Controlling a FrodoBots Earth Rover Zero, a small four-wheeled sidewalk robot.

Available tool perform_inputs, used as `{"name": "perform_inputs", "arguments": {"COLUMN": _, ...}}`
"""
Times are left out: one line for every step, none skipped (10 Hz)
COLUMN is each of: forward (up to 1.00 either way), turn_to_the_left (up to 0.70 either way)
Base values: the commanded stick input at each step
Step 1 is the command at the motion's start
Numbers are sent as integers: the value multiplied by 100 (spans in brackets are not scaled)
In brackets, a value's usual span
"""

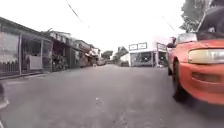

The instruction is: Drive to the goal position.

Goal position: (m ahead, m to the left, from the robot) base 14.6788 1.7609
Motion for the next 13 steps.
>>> {"name": "perform_inputs", "arguments": {"forward": 70, "turn_to_the_left": 0}}
{"name": "perform_inputs", "arguments": {"forward": 70, "turn_to_the_left": 0}}
{"name": "perform_inputs", "arguments": {"forward": 70, "turn_to_the_left": 0}}
{"name": "perform_inputs", "arguments": {"forward": 70, "turn_to_the_left": 0}}
{"name": "perform_inputs", "arguments": {"forward": 70, "turn_to_the_left": 0}}
{"name": "perform_inputs", "arguments": {"forward": 70, "turn_to_the_left": 0}}
{"name": "perform_inputs", "arguments": {"forward": 70, "turn_to_the_left": 0}}
{"name": "perform_inputs", "arguments": {"forward": 70, "turn_to_the_left": 0}}
{"name": "perform_inputs", "arguments": {"forward": 70, "turn_to_the_left": 0}}
{"name": "perform_inputs", "arguments": {"forward": 70, "turn_to_the_left": 0}}
{"name": "perform_inputs", "arguments": {"forward": 70, "turn_to_the_left": 0}}
{"name": "perform_inputs", "arguments": {"forward": 70, "turn_to_the_left": 0}}
{"name": "perform_inputs", "arguments": {"forward": 70, "turn_to_the_left": 0}}
